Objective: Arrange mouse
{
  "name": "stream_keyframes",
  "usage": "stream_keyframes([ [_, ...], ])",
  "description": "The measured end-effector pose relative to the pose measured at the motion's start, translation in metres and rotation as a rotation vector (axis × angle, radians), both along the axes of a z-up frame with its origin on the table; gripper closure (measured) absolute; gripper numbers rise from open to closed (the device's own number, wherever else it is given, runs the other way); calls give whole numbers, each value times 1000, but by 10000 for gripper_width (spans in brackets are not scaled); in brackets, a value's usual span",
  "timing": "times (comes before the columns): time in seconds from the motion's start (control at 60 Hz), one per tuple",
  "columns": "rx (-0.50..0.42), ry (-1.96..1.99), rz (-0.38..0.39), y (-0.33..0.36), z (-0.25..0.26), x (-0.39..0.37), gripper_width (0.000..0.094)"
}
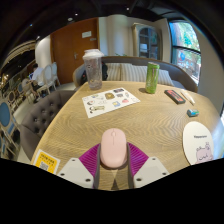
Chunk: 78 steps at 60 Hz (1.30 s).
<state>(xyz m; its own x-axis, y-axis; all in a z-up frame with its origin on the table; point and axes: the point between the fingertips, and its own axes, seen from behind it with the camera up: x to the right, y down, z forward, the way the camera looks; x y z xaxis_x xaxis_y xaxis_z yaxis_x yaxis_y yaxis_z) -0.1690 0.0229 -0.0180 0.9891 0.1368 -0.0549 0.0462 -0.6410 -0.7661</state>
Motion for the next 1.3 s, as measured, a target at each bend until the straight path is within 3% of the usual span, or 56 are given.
stream_keyframes([
  [0.117,-23,28,78,-7,9,2,574],
  [0.233,66,-2,98,-3,60,43,572],
  [0.35,170,-22,11,12,119,127,571],
  [0.433,207,-74,-69,19,133,205,571],
  [0.567,163,-114,-173,11,101,308,570],
  [0.65,132,-120,-196,12,78,344,569],
  [1.033,7,-35,-123,-14,8,332,557],
  [1.25,-3,-23,-133,-15,5,331,428],
  [1.3,-26,-19,-136,-18,6,329,328],
])
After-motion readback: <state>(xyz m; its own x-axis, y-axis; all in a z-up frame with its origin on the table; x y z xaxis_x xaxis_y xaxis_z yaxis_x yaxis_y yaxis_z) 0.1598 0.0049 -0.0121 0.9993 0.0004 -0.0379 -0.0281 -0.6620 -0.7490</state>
